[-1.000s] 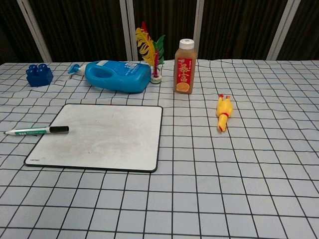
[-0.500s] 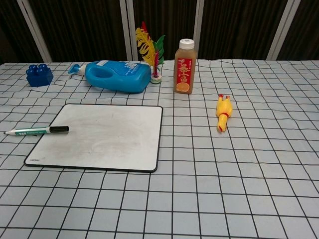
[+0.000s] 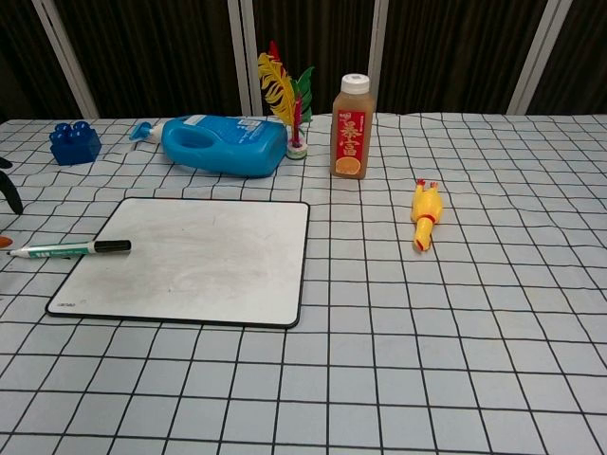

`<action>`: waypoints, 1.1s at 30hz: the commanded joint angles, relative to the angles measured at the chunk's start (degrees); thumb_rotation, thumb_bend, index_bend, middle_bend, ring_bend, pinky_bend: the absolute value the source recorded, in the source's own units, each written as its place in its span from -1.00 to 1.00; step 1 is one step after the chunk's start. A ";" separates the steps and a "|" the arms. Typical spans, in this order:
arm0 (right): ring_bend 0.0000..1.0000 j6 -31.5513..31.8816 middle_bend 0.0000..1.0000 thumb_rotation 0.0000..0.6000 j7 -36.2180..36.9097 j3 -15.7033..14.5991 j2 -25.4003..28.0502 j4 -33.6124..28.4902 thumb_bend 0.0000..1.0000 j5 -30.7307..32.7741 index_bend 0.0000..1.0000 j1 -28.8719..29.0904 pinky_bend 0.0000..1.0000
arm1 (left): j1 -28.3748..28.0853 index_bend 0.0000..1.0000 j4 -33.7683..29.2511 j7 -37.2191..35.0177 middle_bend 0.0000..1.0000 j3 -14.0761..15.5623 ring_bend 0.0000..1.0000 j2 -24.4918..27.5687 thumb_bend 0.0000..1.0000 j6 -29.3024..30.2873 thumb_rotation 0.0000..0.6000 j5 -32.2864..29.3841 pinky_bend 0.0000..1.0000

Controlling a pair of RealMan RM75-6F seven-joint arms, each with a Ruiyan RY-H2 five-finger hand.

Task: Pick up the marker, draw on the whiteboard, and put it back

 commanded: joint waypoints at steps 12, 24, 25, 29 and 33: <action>-1.00 -0.14 -1.00 1.00 0.24 0.14 0.10 -0.36 -0.29 0.26 -1.00 0.06 -1.00 | -4.39 -0.15 4.98 3.57 -1.00 0.56 -1.00 -4.73 -0.28 -2.08 1.00 -2.18 -1.00; -1.00 -0.14 -1.00 1.00 0.67 0.33 0.19 -0.36 -0.29 0.55 -1.00 0.05 -1.00 | -6.10 -0.10 8.26 5.00 -1.00 2.19 -1.00 -7.46 -0.33 -1.80 1.00 -1.11 -1.00; -1.00 -0.17 -1.00 1.00 0.72 0.33 0.19 -0.37 -0.29 0.55 -1.00 0.06 -1.00 | -6.20 -0.09 8.50 4.92 -1.00 2.30 -1.00 -7.66 -0.33 -1.78 1.00 -0.92 -1.00; -1.00 -0.15 -1.00 1.00 0.64 0.35 0.21 -0.38 -0.29 0.46 -1.00 0.10 -1.00 | -6.55 -0.08 9.09 4.77 -1.00 2.52 -1.00 -8.26 -0.32 -1.97 1.00 -0.59 -1.00; -1.00 -0.14 -1.00 1.00 0.64 0.36 0.24 -0.37 -0.29 0.54 -1.00 0.07 -1.00 | -7.06 -0.04 9.90 4.98 -1.00 2.45 -1.00 -9.02 -0.29 -2.33 1.00 -0.89 -1.00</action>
